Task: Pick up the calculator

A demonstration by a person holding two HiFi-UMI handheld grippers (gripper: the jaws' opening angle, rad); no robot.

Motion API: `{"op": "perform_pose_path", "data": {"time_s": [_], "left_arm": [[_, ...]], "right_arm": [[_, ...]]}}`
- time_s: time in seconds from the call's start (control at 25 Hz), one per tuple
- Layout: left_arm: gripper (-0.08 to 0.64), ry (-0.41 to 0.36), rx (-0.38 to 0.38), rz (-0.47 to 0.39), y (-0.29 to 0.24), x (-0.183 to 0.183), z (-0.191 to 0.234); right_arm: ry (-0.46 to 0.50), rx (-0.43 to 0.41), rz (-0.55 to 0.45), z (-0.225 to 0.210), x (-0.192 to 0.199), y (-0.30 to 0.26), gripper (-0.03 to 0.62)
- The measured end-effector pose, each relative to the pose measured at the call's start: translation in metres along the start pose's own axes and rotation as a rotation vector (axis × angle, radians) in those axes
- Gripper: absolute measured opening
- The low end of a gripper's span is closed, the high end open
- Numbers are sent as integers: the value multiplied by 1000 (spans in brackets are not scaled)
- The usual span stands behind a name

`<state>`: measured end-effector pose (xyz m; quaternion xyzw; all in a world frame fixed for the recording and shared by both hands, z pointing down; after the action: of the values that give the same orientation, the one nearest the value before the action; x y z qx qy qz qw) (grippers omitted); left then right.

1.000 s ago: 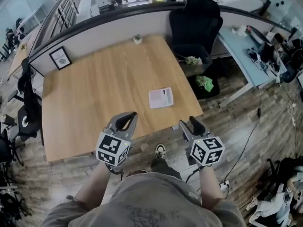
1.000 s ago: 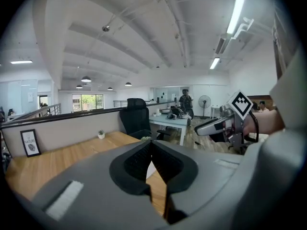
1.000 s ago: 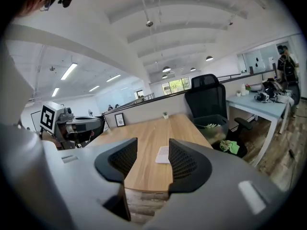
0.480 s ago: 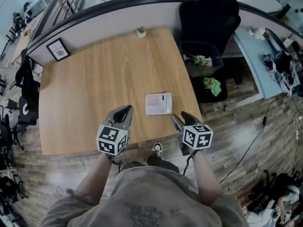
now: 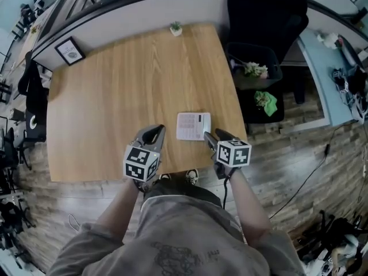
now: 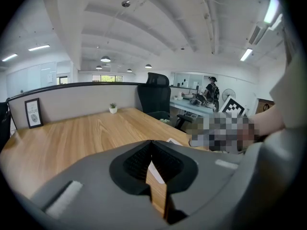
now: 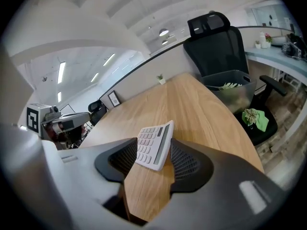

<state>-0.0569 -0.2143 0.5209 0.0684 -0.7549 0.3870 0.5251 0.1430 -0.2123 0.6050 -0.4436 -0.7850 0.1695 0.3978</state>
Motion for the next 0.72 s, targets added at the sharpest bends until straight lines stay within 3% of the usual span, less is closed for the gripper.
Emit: {"op": "perform_pose_path", "data": {"time_s": [0.44, 0.72], "left_arm": [[2, 78, 33, 81, -32, 50, -1], [2, 96, 63, 136, -41, 74, 3]], "right_arm": [[-114, 51, 53, -36, 13, -48, 202], [-167, 19, 49, -35, 11, -62, 198]]}}
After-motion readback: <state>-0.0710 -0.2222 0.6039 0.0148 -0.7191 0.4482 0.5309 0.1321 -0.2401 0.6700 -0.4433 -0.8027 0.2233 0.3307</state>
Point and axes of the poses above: the fingertips, and each gripper's own axes: y backward along the fingers, z to its left, x out of its underside, the point moved 3 cm from there along y, backward along the fingers, and after that the axes turned 14 degrees about -y, right-handed, at the moved point
